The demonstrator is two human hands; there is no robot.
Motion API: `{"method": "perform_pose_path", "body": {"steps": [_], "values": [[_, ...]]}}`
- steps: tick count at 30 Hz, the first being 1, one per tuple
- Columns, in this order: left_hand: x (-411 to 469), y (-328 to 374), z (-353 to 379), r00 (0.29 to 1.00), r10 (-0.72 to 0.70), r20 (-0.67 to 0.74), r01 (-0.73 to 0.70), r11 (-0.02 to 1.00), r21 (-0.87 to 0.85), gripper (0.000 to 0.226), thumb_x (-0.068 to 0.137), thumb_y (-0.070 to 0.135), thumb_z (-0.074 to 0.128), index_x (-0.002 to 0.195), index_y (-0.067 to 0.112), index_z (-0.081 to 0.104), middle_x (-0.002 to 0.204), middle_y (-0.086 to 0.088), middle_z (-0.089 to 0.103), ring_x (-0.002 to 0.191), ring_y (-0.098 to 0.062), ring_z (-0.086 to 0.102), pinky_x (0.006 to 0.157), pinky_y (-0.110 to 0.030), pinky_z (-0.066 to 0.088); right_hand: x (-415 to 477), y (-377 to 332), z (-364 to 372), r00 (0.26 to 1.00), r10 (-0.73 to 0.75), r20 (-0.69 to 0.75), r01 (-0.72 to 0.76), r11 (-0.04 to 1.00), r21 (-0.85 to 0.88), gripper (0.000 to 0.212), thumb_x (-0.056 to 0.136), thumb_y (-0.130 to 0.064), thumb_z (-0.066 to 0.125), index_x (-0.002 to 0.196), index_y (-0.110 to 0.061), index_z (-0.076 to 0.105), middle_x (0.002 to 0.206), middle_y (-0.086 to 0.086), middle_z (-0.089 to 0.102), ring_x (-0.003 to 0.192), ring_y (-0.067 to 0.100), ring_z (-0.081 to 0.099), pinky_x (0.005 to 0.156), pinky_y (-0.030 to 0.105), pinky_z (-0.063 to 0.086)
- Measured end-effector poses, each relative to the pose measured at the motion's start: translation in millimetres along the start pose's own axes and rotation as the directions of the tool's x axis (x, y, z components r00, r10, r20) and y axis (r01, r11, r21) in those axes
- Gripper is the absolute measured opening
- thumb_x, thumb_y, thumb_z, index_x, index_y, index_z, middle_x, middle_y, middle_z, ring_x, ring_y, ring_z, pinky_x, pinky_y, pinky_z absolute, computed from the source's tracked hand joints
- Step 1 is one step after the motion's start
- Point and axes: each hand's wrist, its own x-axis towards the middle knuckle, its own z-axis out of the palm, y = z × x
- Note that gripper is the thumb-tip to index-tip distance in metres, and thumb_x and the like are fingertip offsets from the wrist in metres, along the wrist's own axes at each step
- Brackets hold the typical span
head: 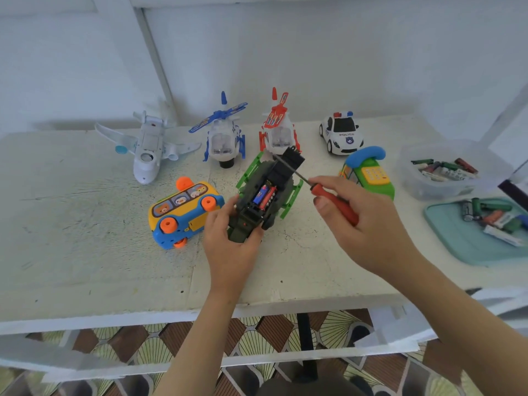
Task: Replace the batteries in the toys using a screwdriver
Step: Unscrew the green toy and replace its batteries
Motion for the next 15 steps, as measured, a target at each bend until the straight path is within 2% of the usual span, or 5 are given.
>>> {"method": "perform_pose_path", "body": {"steps": [5,8,12,15], "values": [[0,-5,0,1.0,0.023,0.006,-0.024,0.999,0.037,0.028,0.065,-0.002,0.083,0.091,0.002,0.072,0.087,0.0,0.05,0.085,0.007,0.046,0.071,-0.006,0.037,-2,14,-1,0.986,0.165,-0.011,-0.165,0.986,0.011,0.02,0.096,-0.022,0.056,0.112,-0.017,0.066,0.07,-0.016,0.058,0.063,-0.005,0.054,0.057,0.007,0.042],[1,-3,-2,0.998,0.058,0.02,-0.059,0.997,0.043,0.028,0.065,-0.003,0.083,0.091,0.0,0.072,0.089,-0.003,0.051,0.086,0.005,0.046,0.072,-0.007,0.037,-4,22,-7,0.974,0.227,-0.006,-0.227,0.974,0.026,0.017,0.094,-0.023,0.056,0.109,-0.021,0.065,0.069,-0.013,0.059,0.062,-0.002,0.054,0.057,0.009,0.042],[15,12,-5,0.982,0.189,0.018,-0.189,0.98,0.065,0.028,0.067,0.004,0.077,0.093,-0.004,0.071,0.093,-0.003,0.052,0.084,-0.006,0.046,0.067,-0.016,0.042,-8,34,-17,0.958,0.286,-0.013,-0.283,0.954,0.096,0.013,0.094,-0.03,0.055,0.099,-0.022,0.064,0.06,-0.007,0.054,0.055,0.008,0.053,0.05,0.017,0.043],[33,27,-3,0.951,0.309,0.009,-0.308,0.944,0.121,0.033,0.074,0.013,0.073,0.101,-0.005,0.071,0.096,-0.003,0.052,0.088,-0.012,0.047,0.071,-0.023,0.042,-9,45,-28,0.958,0.276,-0.076,-0.265,0.956,0.129,0.008,0.095,-0.029,0.058,0.087,-0.03,0.06,0.056,-0.008,0.053,0.05,0.008,0.049,0.047,0.016,0.039]]}}
